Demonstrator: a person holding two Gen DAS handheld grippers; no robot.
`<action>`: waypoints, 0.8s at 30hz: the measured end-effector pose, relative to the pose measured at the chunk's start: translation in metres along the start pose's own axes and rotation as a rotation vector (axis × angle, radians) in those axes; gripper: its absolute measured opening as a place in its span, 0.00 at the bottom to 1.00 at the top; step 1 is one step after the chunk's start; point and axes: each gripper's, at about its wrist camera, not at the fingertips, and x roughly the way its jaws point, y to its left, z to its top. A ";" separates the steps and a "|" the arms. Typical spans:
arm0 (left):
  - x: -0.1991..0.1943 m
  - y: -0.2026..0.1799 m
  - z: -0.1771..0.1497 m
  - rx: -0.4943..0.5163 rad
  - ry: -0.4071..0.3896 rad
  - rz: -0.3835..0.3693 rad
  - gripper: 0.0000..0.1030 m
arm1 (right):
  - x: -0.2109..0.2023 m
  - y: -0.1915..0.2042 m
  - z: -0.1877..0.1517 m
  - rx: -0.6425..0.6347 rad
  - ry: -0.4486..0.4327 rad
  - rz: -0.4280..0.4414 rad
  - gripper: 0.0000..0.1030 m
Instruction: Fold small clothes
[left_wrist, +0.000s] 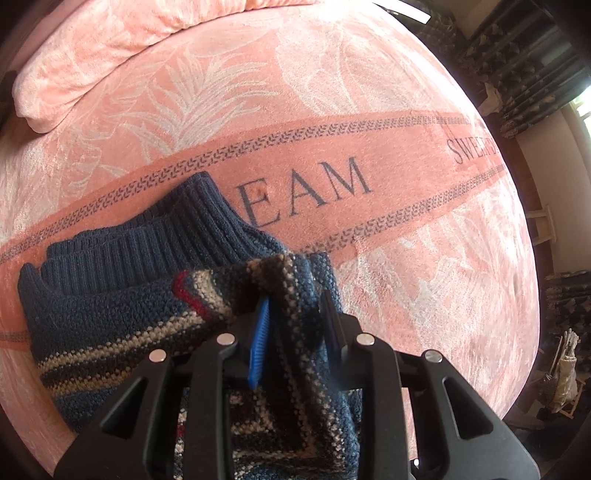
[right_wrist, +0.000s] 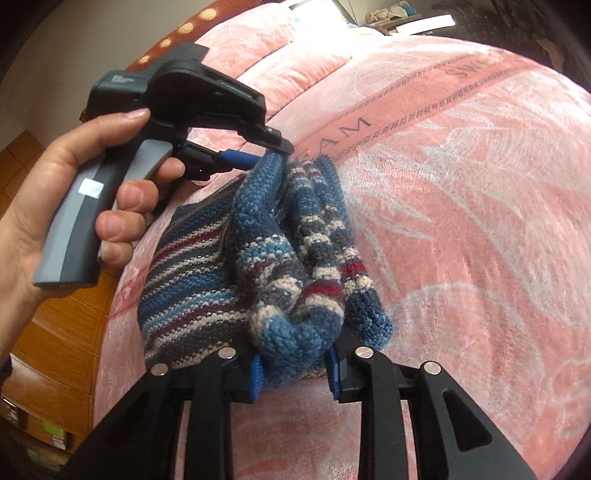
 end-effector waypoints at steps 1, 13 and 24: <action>-0.004 0.000 -0.002 0.001 -0.028 -0.023 0.39 | -0.001 -0.008 0.000 0.042 0.013 0.042 0.31; -0.107 0.041 -0.067 0.129 -0.217 -0.211 0.57 | 0.001 -0.025 0.045 0.078 0.229 0.321 0.74; -0.088 0.136 -0.158 -0.062 -0.179 -0.547 0.57 | 0.066 0.003 0.130 0.014 0.434 0.322 0.75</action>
